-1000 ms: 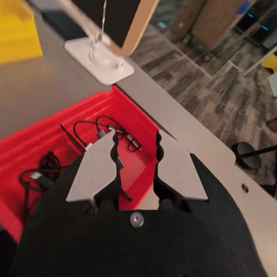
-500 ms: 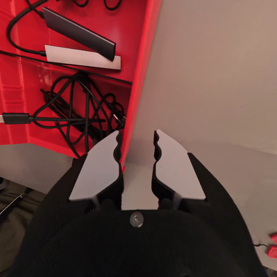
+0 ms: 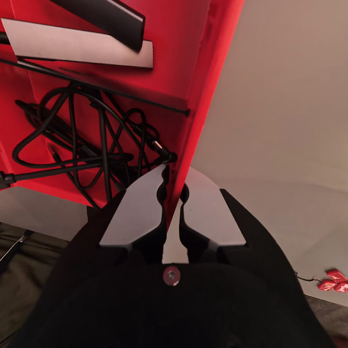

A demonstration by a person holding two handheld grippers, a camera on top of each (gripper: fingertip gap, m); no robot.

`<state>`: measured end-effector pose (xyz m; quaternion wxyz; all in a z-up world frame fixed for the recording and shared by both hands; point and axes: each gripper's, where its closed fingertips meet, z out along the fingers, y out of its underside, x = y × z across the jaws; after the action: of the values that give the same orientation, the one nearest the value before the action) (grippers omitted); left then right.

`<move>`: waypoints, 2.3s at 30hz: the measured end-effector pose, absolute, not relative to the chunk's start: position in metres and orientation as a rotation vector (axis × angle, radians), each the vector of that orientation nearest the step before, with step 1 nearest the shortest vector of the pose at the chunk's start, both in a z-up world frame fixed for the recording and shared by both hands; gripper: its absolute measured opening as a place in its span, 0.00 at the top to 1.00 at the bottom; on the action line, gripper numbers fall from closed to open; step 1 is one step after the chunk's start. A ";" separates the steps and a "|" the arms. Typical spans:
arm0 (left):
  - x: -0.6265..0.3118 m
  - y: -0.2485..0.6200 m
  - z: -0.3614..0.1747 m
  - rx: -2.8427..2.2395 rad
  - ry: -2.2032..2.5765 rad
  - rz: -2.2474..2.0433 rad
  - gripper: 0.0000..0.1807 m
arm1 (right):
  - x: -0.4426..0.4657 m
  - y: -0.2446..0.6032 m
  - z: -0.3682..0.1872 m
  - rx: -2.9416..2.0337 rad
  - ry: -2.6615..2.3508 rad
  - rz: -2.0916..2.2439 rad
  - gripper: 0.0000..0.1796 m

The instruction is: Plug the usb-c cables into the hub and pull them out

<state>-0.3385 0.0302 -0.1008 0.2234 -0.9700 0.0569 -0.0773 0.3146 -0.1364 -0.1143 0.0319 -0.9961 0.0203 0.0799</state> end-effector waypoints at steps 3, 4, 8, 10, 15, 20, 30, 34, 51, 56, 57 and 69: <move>-0.334 0.026 -0.113 -2.743 0.159 -0.278 0.97 | 0.314 -0.137 -0.114 -3.076 0.094 0.269 0.96; -0.333 0.026 -0.114 -2.751 0.170 -0.276 0.97 | 0.313 -0.138 -0.114 -3.079 0.101 0.280 0.96; -0.322 0.018 -0.115 -2.777 0.317 -0.251 0.97 | 0.308 -0.141 -0.114 -3.115 0.089 0.276 0.96; -0.314 0.013 -0.115 -2.782 0.423 -0.242 0.97 | 0.305 -0.143 -0.114 -3.144 0.082 0.225 0.96; -0.294 -0.005 -0.115 -2.816 0.563 -0.319 0.94 | 0.290 -0.141 -0.113 -3.183 0.063 0.178 0.95; -0.292 -0.008 -0.116 -2.840 0.588 -0.281 0.94 | 0.262 -0.126 -0.113 -3.183 -0.006 0.171 0.95; -0.280 -0.009 -0.116 -2.853 0.668 -0.254 0.93 | 0.205 -0.098 -0.114 -3.156 -0.218 0.041 0.91; -0.276 -0.009 -0.115 -2.848 0.659 -0.305 0.92 | 0.202 -0.094 -0.113 -3.140 -0.271 0.031 0.89; -0.321 -0.020 0.092 -1.903 0.190 -0.471 0.94 | 0.086 -0.088 0.131 -1.797 -0.525 0.133 0.76; -0.309 -0.041 0.138 -1.641 0.236 -0.585 0.93 | -0.018 -0.081 0.126 -1.676 -0.742 0.429 0.72; -0.306 -0.043 0.144 -1.611 0.252 -0.586 0.93 | -0.035 -0.073 0.110 -1.740 -0.747 0.493 0.72; -0.309 -0.054 0.153 -1.496 0.325 -0.567 0.88 | -0.102 -0.026 -0.069 -2.693 -0.376 0.842 0.67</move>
<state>-0.3089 -0.0536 0.1534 0.6849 -0.6677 0.1450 -0.2532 -0.1018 -0.0259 -0.0689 0.1468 -0.9358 -0.1307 0.2927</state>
